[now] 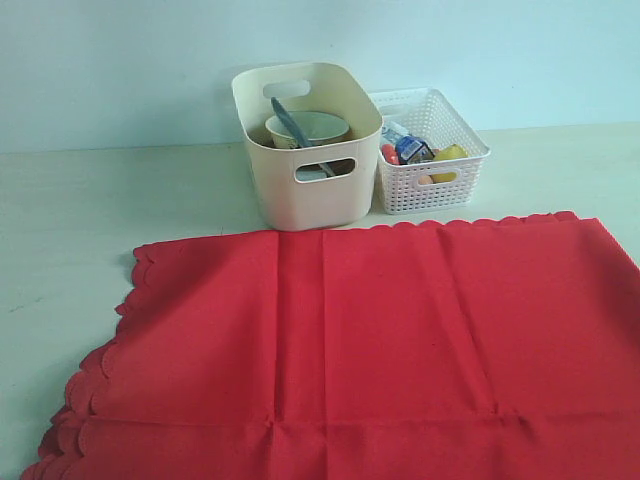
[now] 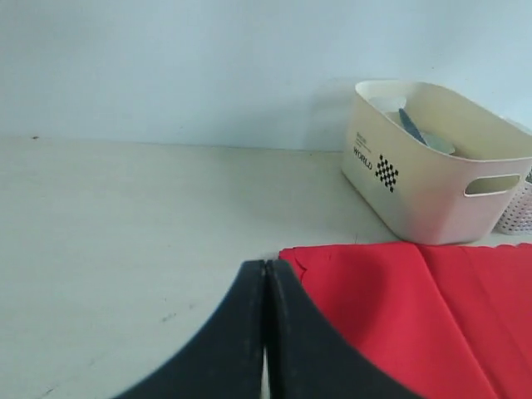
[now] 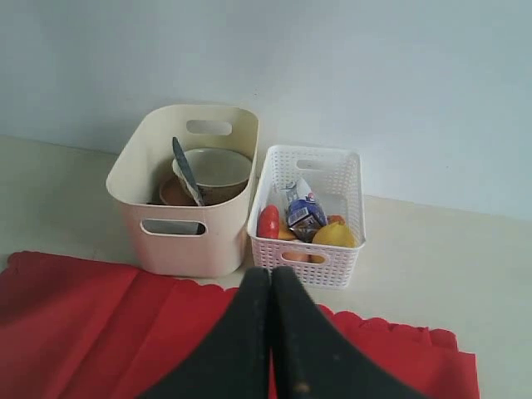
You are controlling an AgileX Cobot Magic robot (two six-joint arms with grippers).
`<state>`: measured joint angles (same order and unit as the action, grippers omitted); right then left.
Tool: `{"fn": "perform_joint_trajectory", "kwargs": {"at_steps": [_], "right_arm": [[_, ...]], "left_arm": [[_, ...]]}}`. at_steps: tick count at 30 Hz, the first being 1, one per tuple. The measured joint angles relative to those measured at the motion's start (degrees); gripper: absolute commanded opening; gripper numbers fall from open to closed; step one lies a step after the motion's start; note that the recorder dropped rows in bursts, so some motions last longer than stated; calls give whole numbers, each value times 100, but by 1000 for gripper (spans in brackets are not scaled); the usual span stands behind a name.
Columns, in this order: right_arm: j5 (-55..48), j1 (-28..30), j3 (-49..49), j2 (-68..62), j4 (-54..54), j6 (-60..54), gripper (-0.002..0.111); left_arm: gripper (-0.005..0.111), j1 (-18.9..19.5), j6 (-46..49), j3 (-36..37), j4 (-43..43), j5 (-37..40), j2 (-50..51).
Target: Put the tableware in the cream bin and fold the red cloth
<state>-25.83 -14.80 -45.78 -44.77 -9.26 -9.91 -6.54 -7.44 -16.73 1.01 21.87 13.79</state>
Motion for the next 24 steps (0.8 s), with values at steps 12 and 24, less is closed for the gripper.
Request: {"fn": "perform_joint_trajectory", "kwargs": {"at_steps": [12, 24], "right_arm": [[12, 0, 0, 0, 0, 0, 0], [12, 0, 0, 0, 0, 0, 0]], "left_arm": [[0, -4, 0, -951, 0, -81, 1230], [0, -4, 0, -951, 0, -67, 1230]]}}
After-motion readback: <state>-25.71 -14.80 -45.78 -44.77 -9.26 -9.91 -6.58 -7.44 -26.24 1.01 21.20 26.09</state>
